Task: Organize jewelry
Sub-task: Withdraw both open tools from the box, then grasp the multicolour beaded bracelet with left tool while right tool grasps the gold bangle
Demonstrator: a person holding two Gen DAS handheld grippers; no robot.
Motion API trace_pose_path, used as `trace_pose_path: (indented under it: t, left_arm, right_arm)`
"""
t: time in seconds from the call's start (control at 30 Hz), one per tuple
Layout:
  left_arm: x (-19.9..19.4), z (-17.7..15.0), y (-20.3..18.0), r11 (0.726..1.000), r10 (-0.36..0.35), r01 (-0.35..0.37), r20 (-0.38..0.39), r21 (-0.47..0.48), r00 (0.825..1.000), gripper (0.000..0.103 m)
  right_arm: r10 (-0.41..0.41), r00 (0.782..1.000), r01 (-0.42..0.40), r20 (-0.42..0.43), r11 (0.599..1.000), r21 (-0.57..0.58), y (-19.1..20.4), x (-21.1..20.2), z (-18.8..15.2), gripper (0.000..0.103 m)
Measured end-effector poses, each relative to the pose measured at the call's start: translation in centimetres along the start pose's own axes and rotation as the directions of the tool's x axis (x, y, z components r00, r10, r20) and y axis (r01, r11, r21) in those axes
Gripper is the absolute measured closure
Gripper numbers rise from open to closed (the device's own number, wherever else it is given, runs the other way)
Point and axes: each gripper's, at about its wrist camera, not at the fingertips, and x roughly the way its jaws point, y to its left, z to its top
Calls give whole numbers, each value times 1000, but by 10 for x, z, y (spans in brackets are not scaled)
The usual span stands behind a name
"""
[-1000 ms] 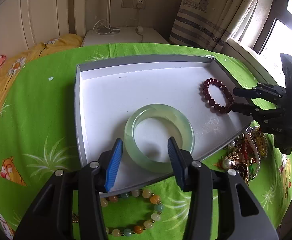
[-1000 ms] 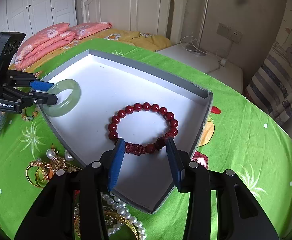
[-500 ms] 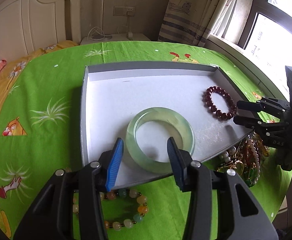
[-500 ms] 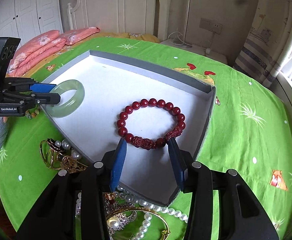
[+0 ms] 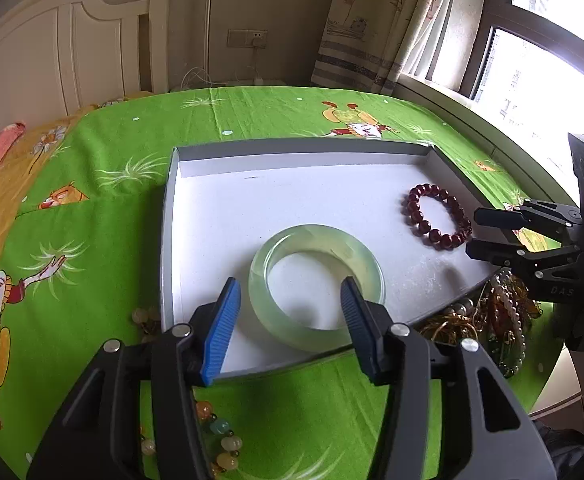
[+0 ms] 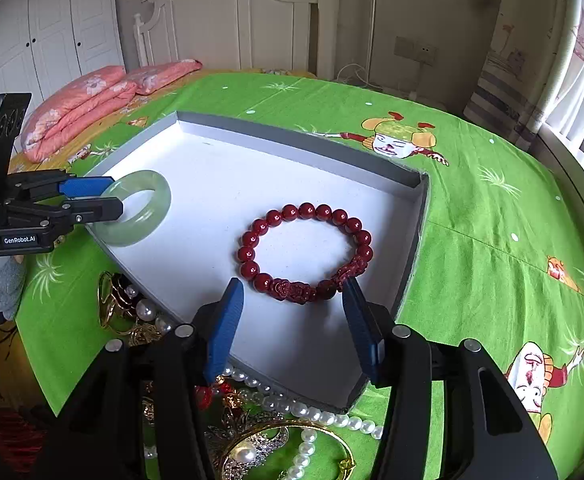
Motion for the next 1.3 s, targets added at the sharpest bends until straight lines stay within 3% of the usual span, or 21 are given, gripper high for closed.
trace_pose_path:
  t: [0.03,0.07,0.17,0.27,0.37,0.5,0.6,0.77,0.9,1.03,1.2,1.3]
  left_arm:
    - [-9,-3,1,1000,6,-6,26,-3,1000,38]
    - [-20,-6,4,1000,3,-2,64,-13,998,33]
    - [-61,-18,27,994,-28,46,171,-103,985,24]
    - [-92,-32,53,982,12,31,221,-189,975,19]
    - [-103,-50,62,980,50,-11,194,-199,980,19]
    - [-94,-70,49,984,95,-74,132,-161,987,19]
    - [-84,-78,27,989,131,-122,127,-79,983,21]
    - [-63,-73,-3,981,178,-185,103,60,979,37]
    - [-41,-71,6,983,179,-180,33,37,983,62]
    - [-43,-76,11,984,174,-176,53,26,983,70]
    - [-47,-82,5,981,186,-189,74,42,980,93]
    - [-51,-89,3,982,184,-187,95,19,978,94]
  right_arm:
    - [-19,999,18,40,1000,13,1,-9,-1,29]
    - [-42,995,40,94,999,28,-1,-20,-2,24]
    - [-30,970,8,240,996,92,-11,-57,-10,22]
    - [-16,948,-32,318,989,147,-22,-83,-20,21]
    - [-22,939,-43,343,982,182,-31,-96,-34,21]
    - [-65,946,-4,318,977,212,-41,-101,-57,21]
    - [-93,952,18,292,968,251,-52,-103,-77,21]
    - [-114,956,25,269,950,312,-70,-106,-101,21]
    - [-119,957,28,266,946,323,-73,-106,-109,21]
    - [-98,959,11,267,951,310,-65,-105,-110,21]
    - [-69,969,4,238,965,263,-47,-94,-109,21]
    - [-41,974,-11,221,973,229,-35,-87,-108,26]
